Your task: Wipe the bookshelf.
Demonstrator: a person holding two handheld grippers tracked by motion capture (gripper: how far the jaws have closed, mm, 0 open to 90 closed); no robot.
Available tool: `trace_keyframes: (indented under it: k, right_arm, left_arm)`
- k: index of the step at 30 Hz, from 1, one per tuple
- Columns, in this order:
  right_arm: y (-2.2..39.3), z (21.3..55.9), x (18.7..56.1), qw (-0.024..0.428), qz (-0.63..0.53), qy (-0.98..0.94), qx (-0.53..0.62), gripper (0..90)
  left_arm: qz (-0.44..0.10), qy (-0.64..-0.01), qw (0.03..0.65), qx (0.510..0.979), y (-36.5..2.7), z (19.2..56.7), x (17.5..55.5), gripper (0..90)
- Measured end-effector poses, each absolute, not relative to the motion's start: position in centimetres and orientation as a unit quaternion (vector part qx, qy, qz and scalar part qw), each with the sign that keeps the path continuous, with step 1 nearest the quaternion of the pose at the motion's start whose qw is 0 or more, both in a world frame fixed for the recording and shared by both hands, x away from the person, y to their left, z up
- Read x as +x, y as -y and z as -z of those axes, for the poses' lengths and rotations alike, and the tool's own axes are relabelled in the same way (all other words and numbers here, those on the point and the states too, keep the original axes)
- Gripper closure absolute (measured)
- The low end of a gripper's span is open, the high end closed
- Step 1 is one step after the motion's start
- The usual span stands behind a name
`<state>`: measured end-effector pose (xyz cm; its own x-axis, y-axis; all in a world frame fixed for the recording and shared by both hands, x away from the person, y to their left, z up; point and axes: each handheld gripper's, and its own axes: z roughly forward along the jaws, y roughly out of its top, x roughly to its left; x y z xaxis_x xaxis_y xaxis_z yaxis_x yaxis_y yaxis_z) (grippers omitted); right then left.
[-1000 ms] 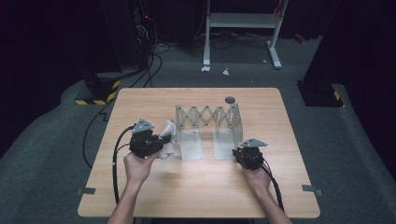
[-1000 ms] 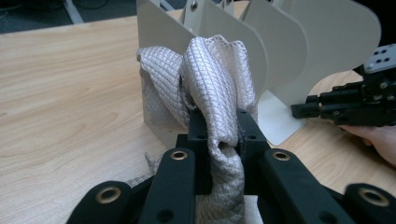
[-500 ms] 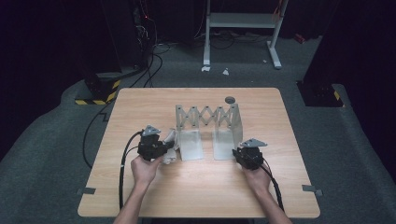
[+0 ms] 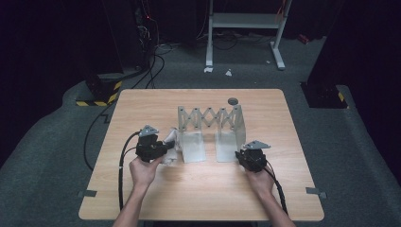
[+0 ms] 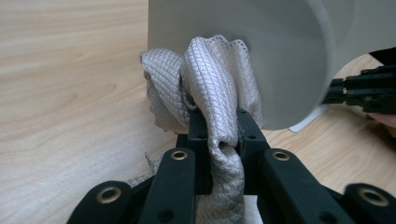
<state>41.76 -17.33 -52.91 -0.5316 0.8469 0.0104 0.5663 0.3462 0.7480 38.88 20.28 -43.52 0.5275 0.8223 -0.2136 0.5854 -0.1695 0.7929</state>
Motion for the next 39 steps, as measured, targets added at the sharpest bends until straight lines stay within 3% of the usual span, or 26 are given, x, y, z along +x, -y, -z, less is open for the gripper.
trace_keyframes:
  k: [13,29,39]
  right_arm:
    - [17.3,52.9,41.8,0.195,-0.361,-0.797,0.443,76.5]
    - [17.3,52.9,41.7,0.194,-0.361,-0.797,0.444,76.6]
    - [17.3,52.9,41.7,0.194,-0.361,-0.797,0.444,76.6]
  left_arm:
    - [-0.130,-0.460,0.453,0.752,-20.4,41.8,39.3,80.0]
    - [-0.097,-0.491,0.399,0.768,-19.7,46.4,40.9,80.0]
    - [-0.112,-0.505,0.363,0.775,-19.2,47.9,41.7,79.9]
